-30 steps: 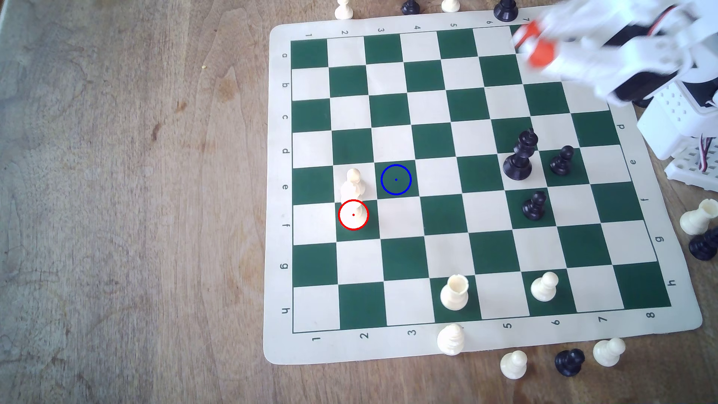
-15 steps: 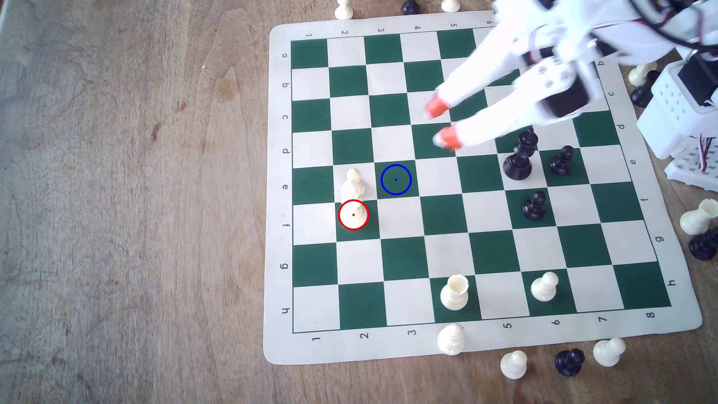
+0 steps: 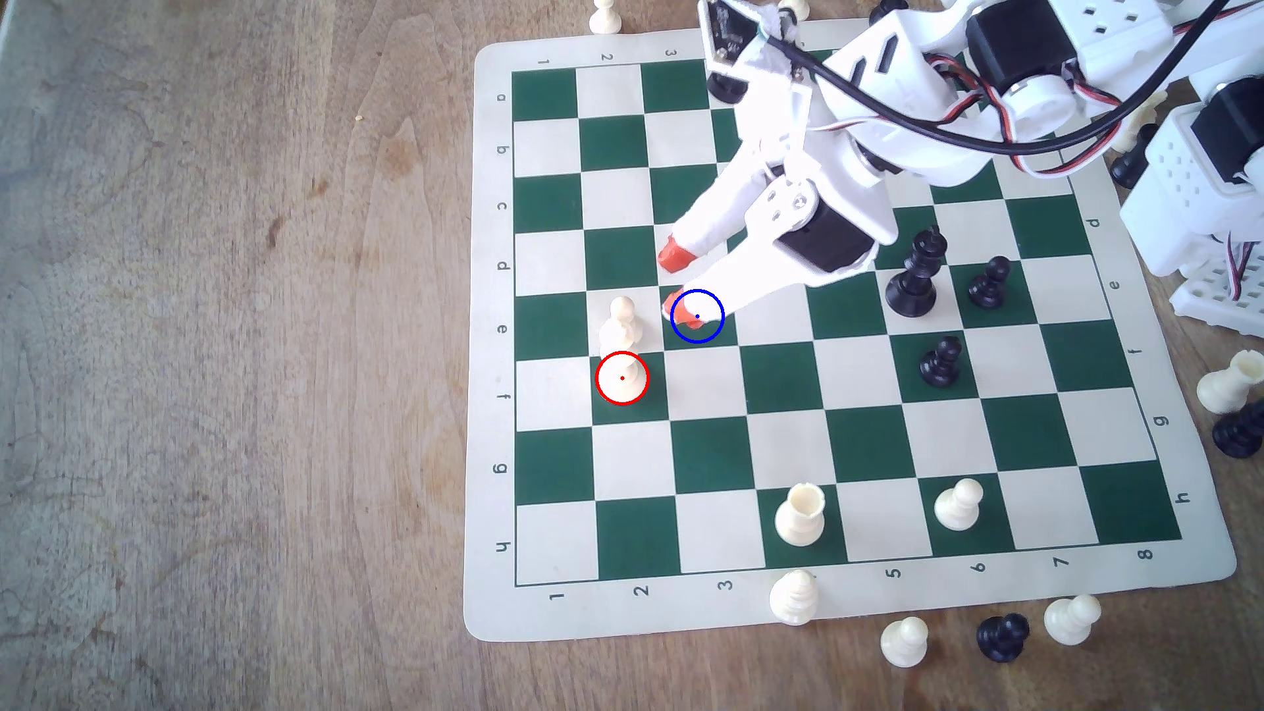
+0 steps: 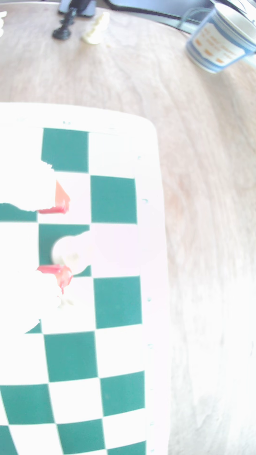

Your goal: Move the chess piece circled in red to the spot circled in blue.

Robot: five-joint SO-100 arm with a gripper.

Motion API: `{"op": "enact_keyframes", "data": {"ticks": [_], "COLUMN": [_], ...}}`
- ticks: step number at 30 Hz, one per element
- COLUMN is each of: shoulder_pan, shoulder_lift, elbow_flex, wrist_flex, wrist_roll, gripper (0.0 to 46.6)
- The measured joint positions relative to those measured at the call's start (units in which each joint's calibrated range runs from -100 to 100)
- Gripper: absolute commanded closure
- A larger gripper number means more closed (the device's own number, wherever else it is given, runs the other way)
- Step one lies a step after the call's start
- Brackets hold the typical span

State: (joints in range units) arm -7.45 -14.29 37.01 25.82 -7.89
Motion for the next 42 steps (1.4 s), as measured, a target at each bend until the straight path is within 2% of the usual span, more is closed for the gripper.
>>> {"op": "enact_keyframes", "data": {"ticks": [7,14,29,42], "shoulder_pan": [-2.95,-3.39,0.07,0.22], "shoulder_lift": [6.2,11.73,14.41,17.51], "elbow_flex": [-0.27,-1.17,-3.62,-6.42], "wrist_flex": [-1.99,-6.93,-8.21,-10.44], "wrist_roll": [-0.93,-0.98,-0.98,-0.98], "gripper": [34.2,33.9,34.1,34.2]}}
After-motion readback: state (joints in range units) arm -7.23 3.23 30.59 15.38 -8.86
